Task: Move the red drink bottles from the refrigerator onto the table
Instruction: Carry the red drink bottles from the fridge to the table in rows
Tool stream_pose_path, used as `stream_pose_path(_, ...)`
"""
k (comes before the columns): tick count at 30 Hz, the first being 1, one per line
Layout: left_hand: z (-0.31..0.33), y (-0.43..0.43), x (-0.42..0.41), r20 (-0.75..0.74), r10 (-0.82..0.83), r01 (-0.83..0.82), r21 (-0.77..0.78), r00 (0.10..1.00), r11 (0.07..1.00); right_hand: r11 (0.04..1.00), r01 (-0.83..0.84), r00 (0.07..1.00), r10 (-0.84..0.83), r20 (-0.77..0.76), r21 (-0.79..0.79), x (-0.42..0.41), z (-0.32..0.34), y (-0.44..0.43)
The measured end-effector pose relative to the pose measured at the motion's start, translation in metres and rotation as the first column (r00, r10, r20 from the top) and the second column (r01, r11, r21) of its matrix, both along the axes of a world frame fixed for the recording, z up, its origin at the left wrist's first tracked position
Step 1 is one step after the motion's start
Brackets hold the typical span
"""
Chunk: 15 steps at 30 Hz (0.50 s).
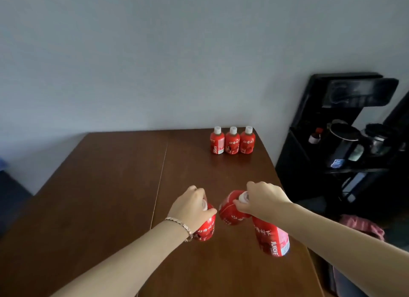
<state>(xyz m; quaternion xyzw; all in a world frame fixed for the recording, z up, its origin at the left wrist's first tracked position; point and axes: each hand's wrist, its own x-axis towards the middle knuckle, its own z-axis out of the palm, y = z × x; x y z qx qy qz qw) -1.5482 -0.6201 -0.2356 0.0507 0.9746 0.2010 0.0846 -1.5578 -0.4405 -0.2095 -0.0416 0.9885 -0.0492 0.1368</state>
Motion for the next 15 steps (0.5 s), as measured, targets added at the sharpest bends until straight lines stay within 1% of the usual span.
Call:
stream_pose_path(3, -0.014, -0.025, -0.056, 0.013, -0.018, 0.018, 0.012, 1.0, 1.0, 0.997, 0.071, 0.995, -0.068, 0.067, -0.039, -0.051, -0.015, -0.024)
stream_pose_path(9, -0.035, -0.056, -0.175, 0.038, -0.008, 0.005, 0.067, 0.999, 0.998, 0.986, 0.148, 0.978, -0.135, 0.157, -0.07, -0.159, -0.036, -0.064)
stream_pose_path(12, -0.045, -0.065, -0.236, 0.044, 0.008, -0.011, 0.07, 0.999, 0.997, 0.985, 0.148, 0.977, -0.133, 0.165, -0.085, -0.217, -0.049, -0.079)
stream_pose_path(15, -0.06, -0.073, -0.29, 0.05, 0.042, -0.045, 0.071, 0.998, 0.996, 0.991, 0.108, 0.984, -0.095, 0.15, -0.08, -0.274, -0.064, -0.096)
